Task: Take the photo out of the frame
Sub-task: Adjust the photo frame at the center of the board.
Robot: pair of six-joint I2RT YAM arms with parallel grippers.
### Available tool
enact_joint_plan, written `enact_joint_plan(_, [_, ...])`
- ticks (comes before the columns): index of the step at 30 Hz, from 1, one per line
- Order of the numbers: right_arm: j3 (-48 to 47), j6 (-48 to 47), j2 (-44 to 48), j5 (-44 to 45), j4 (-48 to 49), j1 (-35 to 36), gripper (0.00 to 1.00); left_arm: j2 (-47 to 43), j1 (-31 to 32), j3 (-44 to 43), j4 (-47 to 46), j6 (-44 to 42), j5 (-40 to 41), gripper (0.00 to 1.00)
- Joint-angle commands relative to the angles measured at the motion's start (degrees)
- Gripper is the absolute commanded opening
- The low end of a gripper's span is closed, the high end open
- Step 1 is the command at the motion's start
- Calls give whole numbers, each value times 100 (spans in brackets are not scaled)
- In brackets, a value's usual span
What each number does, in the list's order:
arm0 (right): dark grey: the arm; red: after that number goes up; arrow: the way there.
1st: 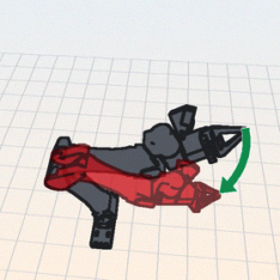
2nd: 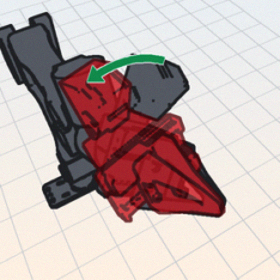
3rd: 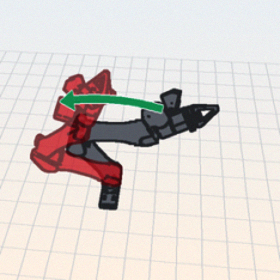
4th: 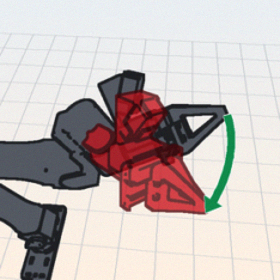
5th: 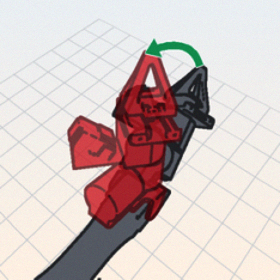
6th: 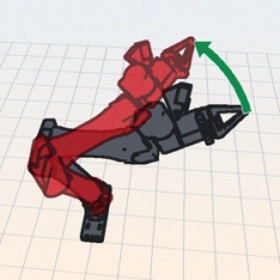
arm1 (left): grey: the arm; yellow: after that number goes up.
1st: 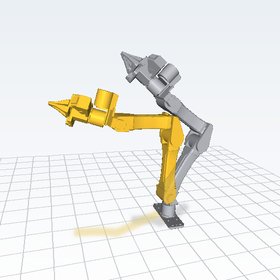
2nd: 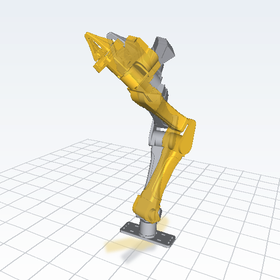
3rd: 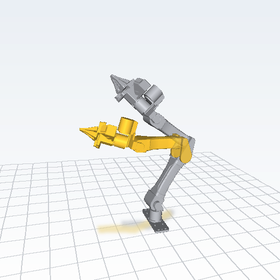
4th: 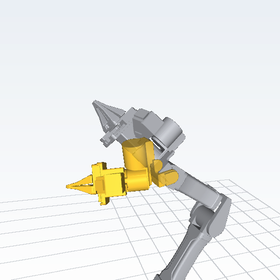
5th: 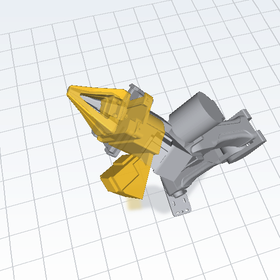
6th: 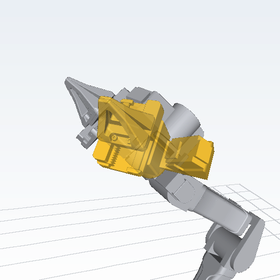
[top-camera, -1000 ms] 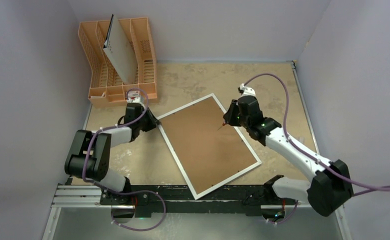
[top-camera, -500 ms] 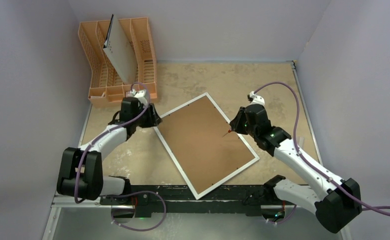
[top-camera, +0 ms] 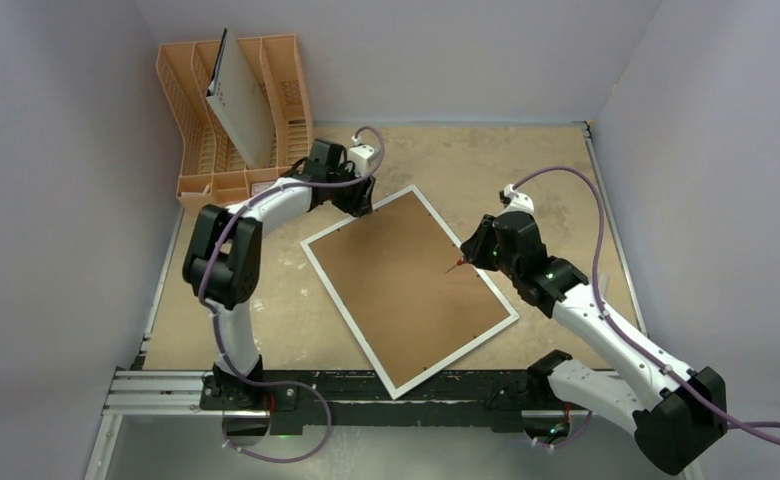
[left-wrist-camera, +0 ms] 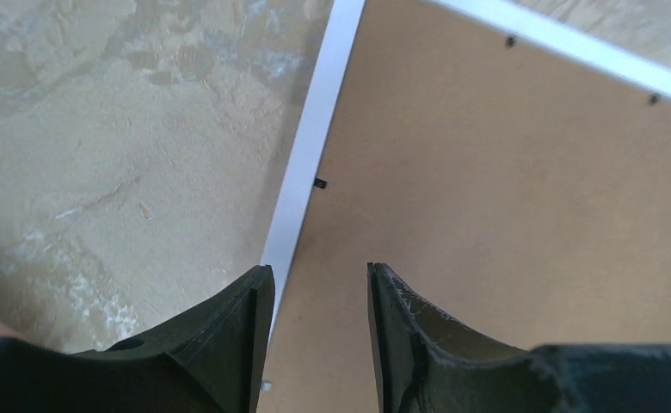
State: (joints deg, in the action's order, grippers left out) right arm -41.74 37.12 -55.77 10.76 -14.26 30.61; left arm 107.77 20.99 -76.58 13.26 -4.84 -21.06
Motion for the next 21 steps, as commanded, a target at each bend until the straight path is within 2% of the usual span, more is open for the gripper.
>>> enact_joint_plan(1, [25, 89, 136, -86, -1, -10, 0, 492, -60, -728, 703, -684, -204, 46])
enact_joint_plan(9, [-33, 35, 39, -219, 16, -10, 0, 1488, -128, -1644, 1287, -895, -289, 46])
enact_joint_plan(16, [-52, 6, -39, -311, 24, -11, 0, 1825, -161, -1835, 1511, -1081, -156, 46])
enact_joint_plan(21, [-36, 15, -123, -405, 90, -11, 0, 1947, -293, -1832, 1746, -979, -31, 37])
